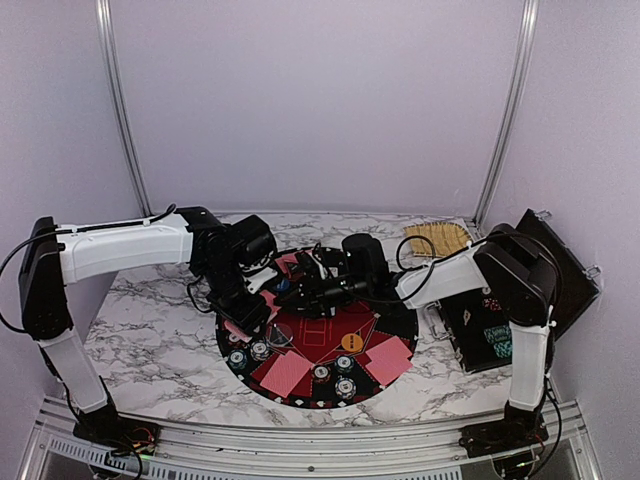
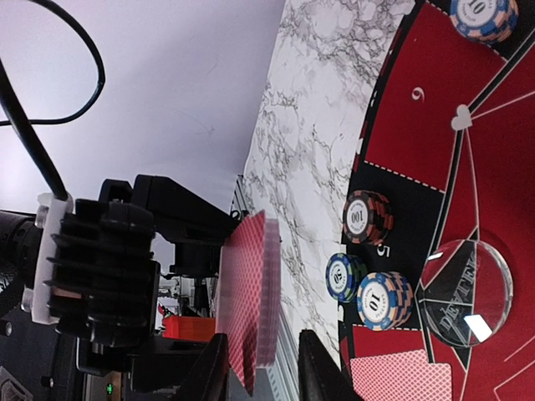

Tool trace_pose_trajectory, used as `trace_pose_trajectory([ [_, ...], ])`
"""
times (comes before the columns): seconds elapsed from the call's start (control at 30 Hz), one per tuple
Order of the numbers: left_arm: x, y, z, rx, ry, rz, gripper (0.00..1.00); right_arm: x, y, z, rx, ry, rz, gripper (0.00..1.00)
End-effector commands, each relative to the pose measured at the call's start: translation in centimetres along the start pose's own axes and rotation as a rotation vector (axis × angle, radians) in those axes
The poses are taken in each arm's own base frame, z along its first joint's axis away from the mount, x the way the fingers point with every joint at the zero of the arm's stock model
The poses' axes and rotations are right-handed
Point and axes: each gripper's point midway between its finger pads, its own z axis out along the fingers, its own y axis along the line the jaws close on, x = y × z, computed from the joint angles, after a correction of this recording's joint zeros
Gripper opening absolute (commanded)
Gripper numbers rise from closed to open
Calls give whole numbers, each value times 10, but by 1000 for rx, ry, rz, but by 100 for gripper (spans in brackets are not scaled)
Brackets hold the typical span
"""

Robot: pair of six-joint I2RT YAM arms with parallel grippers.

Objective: Distribute texas hold em gaming equipment
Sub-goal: Pick up the poker card from the face-down deck piles.

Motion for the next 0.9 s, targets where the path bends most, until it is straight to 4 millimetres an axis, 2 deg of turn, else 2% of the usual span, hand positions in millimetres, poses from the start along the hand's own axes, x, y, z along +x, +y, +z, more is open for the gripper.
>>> trace_pose_trajectory([
  [0.0,5,6,4,-21,33,-13,33,-9,21,-5,-49,-25,-38,26],
  [0.53,4,10,4,-29,32,-28,33,-6,20,-10,-77,-24,-4,0],
  [0.87,5,14,3,-44,28,-43,33,-13,22,-25,-118,-81,42,0],
])
